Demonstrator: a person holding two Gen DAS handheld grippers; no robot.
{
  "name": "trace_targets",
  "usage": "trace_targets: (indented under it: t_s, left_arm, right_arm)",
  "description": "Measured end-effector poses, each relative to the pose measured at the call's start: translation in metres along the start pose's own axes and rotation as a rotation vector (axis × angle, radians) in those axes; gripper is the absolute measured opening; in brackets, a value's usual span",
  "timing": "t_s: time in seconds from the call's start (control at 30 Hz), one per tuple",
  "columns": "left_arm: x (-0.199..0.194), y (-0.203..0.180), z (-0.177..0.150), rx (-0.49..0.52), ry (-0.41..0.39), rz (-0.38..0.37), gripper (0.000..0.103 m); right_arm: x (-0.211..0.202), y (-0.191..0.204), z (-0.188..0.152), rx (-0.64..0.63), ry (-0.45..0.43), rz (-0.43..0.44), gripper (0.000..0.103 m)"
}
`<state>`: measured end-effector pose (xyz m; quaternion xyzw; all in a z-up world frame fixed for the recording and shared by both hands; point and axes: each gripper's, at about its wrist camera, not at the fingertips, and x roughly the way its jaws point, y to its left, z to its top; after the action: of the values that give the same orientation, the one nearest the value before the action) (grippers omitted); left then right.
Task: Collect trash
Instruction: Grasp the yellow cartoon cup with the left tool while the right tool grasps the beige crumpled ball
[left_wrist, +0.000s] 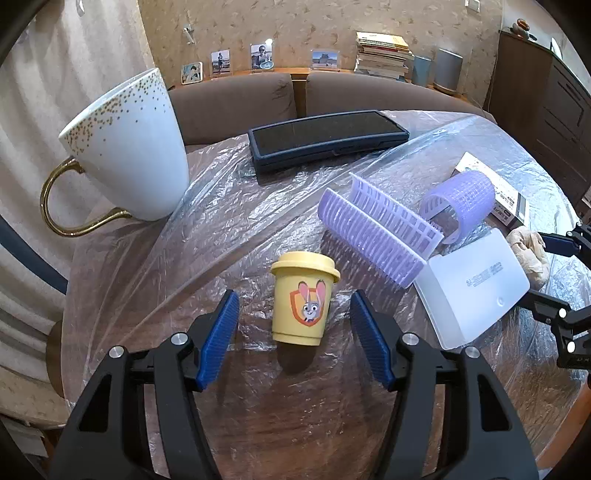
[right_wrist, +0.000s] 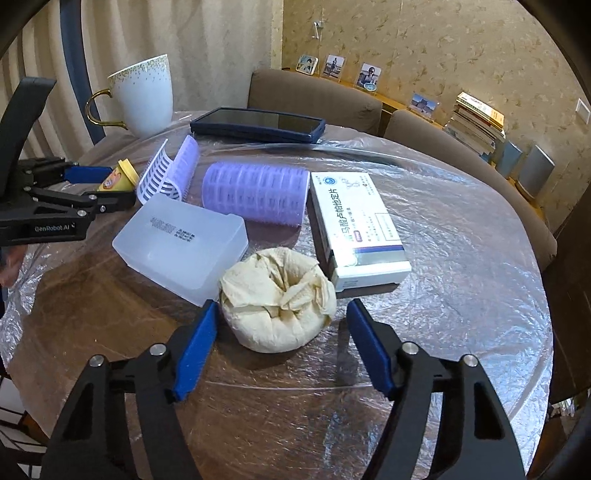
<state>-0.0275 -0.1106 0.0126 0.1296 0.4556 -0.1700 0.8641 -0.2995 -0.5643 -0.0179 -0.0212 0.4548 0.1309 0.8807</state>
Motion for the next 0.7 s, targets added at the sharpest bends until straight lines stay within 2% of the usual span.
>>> trace_targets:
  t_s: [0.03,0.1,0.13,0.17,0.27,0.7]
  left_arm:
    - [0.001,0.0,0.0,0.0,0.005,-0.003,0.05]
    - [0.001,0.003,0.0,-0.018,0.011,-0.04,0.044]
    - [0.002,0.004,0.0,-0.03,0.017,-0.062,0.039]
    - [0.002,0.005,0.001,-0.038,0.021,-0.07,0.039]
    - [0.002,0.005,0.0,-0.042,0.021,-0.061,0.031]
    - [-0.012,0.002,-0.003,-0.085,0.008,-0.064,0.031]
  right_arm:
    - [0.001,0.0,0.0,0.005,0.001,0.016,0.059]
    - [0.001,-0.003,0.001,0.017,0.003,0.029,0.05]
    - [0.0,-0.004,0.001,0.022,0.004,0.035,0.05]
    - [0.0,-0.005,0.001,0.029,0.005,0.042,0.05]
    - [-0.002,-0.009,0.001,0.048,-0.003,0.069,0.05]
    - [-0.017,-0.017,-0.003,0.067,-0.034,0.072,0.05]
